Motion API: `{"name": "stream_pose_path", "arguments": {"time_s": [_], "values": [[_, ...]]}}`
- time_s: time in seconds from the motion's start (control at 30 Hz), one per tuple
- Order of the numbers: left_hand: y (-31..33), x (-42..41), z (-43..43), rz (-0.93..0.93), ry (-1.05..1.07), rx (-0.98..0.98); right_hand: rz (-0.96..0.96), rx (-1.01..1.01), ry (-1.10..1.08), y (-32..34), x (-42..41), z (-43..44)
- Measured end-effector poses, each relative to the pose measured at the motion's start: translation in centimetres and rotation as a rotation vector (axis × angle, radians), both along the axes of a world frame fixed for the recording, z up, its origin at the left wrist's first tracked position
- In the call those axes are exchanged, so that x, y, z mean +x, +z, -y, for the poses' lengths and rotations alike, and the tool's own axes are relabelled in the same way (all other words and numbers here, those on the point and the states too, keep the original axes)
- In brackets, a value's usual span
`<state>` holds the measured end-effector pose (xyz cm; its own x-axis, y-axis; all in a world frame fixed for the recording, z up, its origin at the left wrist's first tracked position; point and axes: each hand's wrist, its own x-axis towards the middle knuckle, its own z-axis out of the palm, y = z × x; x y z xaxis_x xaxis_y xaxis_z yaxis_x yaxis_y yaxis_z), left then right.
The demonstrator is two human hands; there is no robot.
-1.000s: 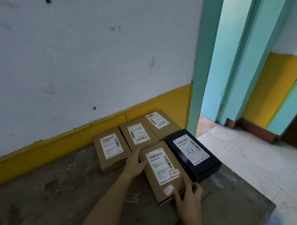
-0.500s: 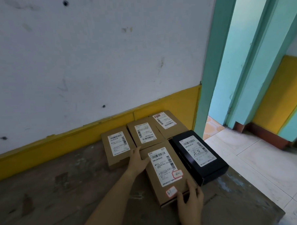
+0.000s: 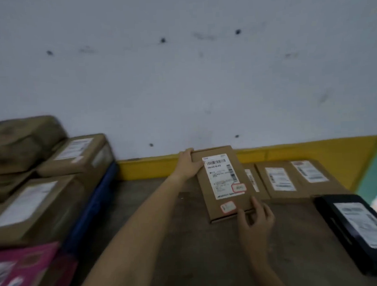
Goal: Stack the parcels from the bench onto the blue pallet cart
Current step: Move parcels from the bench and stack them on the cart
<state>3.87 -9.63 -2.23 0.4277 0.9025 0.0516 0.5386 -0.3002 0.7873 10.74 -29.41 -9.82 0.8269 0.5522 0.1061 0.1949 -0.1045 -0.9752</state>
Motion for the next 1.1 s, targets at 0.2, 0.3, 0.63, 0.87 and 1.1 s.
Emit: {"name": "stream_pose_path", "arguments": {"time_s": [0.2, 0.3, 0.63, 0.87, 1.1], "values": [[3.1, -12.1, -1.9, 0.050, 0.077, 0.002, 0.025, 0.032, 0.132, 2.9, -9.4, -2.4], [4.0, -18.2, -2.2, 0.037, 0.109, 0.012, 0.040, 0.043, 0.165, 3.9, -14.6, -3.2], [7.1, -34.9, -5.0, 0.146, 0.104, -0.040, 0.138, 0.031, 0.223, 7.2, -30.8, -6.3], [7.1, -41.1, -7.6, 0.164, 0.172, -0.064, 0.257, -0.079, 0.317, 8.8, -37.0, -9.1], [5.1, -43.1, -9.7, 0.086, 0.194, -0.112, 0.315, -0.225, 0.436, 8.7, -40.0, -11.7]]}}
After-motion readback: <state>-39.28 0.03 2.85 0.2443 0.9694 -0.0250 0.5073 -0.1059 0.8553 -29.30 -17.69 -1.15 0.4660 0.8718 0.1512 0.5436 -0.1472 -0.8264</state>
